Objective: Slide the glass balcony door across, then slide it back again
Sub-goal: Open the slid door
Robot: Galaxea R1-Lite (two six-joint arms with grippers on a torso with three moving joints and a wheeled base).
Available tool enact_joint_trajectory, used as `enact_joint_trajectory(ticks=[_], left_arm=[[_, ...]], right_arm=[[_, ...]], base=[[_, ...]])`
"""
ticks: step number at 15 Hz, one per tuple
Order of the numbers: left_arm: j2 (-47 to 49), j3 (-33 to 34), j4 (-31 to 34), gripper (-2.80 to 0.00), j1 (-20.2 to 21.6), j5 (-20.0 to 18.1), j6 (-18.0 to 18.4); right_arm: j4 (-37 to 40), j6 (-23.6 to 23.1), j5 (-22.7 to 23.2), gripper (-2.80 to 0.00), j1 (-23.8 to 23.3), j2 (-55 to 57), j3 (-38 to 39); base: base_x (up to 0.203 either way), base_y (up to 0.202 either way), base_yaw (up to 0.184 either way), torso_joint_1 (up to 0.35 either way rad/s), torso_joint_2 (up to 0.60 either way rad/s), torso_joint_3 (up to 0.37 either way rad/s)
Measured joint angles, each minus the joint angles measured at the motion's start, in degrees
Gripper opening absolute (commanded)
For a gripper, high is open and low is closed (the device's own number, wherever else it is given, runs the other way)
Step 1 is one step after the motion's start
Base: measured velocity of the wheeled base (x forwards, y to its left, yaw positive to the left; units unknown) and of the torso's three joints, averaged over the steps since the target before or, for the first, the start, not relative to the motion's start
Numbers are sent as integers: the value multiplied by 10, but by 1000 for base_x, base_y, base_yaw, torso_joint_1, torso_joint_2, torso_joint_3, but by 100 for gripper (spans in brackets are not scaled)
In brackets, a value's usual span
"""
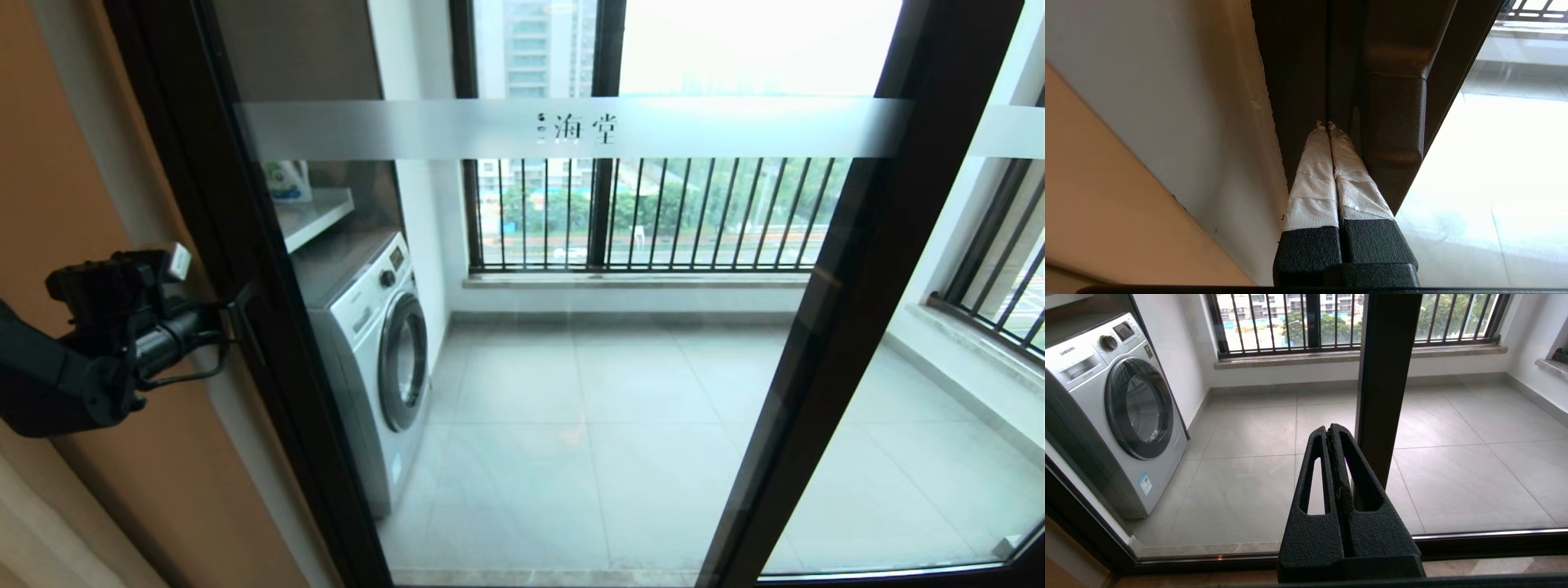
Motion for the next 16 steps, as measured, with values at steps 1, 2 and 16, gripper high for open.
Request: enact_joint_trajectory(ticks=[1,2,16], left_arm=[[-1,0,0,-280,0,0,-3],[-3,2,0,-280,0,0,-3],[-13,46,-75,-280,0,-8,-8]], right_arm=[[0,0,0,-280,0,0,0],[0,0,0,-280,0,0,0],[0,0,0,-280,0,0,0]], base=[[0,0,0,0,0,0],[0,0,0,0,0,0],[0,0,0,0,0,0]])
